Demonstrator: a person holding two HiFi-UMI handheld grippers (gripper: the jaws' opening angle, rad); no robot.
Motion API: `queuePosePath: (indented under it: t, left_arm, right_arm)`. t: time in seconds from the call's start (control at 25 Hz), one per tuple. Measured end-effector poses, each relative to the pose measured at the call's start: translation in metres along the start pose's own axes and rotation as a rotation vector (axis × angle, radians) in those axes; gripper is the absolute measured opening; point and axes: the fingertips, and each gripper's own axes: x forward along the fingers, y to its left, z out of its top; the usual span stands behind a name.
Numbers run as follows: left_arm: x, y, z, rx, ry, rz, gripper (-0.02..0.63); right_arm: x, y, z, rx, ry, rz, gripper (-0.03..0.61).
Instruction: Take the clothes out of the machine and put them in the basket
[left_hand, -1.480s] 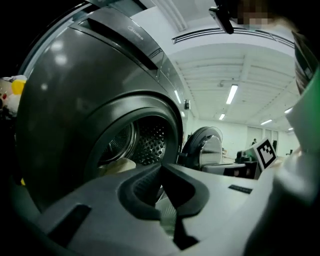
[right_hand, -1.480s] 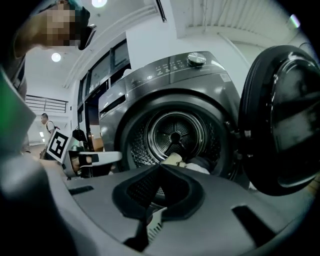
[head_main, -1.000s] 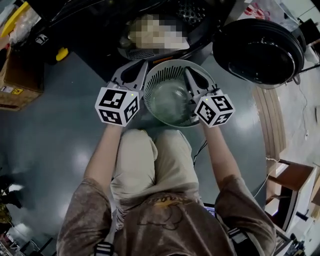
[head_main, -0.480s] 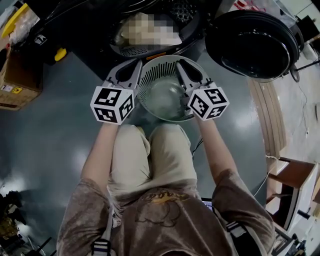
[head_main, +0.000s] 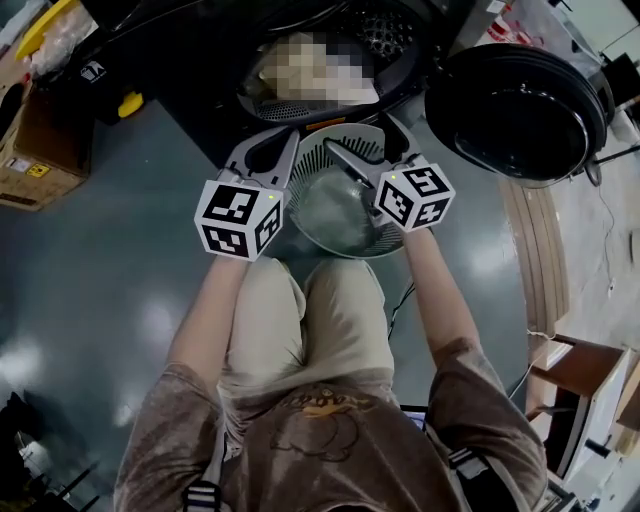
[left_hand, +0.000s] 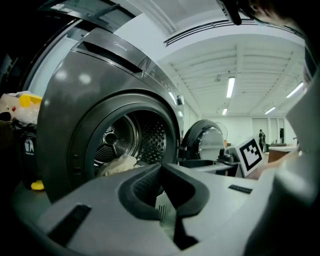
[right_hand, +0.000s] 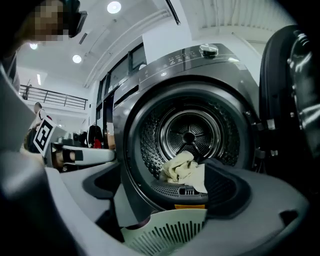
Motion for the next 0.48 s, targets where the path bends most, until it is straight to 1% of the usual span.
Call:
queuePosePath:
  t: [0.12,0.2,0.48]
  left_arm:
    - [0.000,0.002,-0.001,0.001,0.007,0.008,0.008]
    - [0.001,0.002,-0.003,-0.001,0.017,0.005,0.008]
    - [0.002,0.005,-0.007,-0.013,0.046,-0.010,0.008]
  right_arm:
    - [0.029,-0.013,-0.001,-0.017,0.033,0.009,0.547]
    - [0.050,-0.024,-0.006,-0.019,0.063,0.000,0.591]
    - [0.126,-0.063,-0.030,-0.058,0.174,-0.053,0.591]
